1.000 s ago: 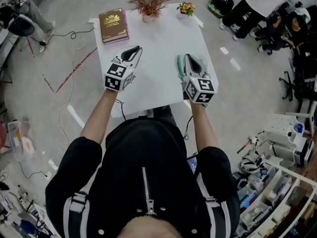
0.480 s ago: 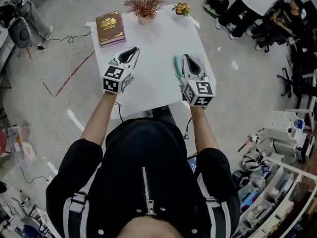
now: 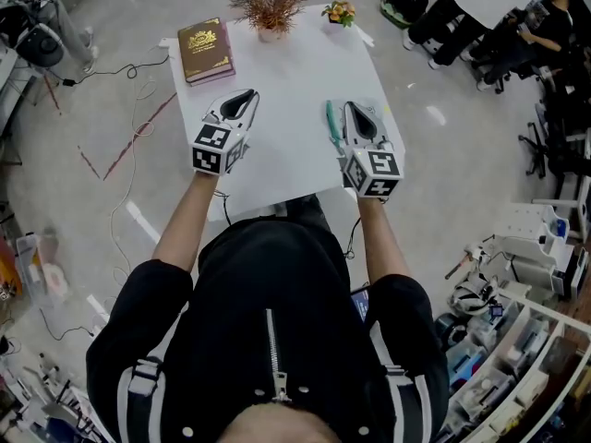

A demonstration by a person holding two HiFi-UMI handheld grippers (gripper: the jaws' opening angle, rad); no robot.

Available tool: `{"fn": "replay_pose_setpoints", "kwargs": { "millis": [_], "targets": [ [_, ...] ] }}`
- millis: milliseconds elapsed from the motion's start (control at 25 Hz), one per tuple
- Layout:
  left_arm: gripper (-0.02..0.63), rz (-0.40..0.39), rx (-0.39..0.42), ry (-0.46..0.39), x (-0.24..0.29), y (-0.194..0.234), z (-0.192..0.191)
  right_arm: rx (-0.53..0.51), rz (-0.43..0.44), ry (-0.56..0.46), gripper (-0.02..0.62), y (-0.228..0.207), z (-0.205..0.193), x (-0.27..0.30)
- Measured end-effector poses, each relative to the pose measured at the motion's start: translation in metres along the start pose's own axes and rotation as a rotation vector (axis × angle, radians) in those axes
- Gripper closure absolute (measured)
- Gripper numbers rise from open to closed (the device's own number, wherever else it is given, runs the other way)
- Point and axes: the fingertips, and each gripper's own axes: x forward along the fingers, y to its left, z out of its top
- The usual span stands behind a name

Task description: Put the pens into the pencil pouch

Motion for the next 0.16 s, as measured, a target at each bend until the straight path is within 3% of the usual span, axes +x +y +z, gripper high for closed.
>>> {"fn": "replay_pose_setpoints", "kwargs": {
  "millis": [160],
  "targets": [
    [0.561,0.001,-0.004,0.006,0.0025,0.0045,-0.0038,0.004,0.002,0.003,0.588,0.0008,-0.002,0.0048]
  ]
}}
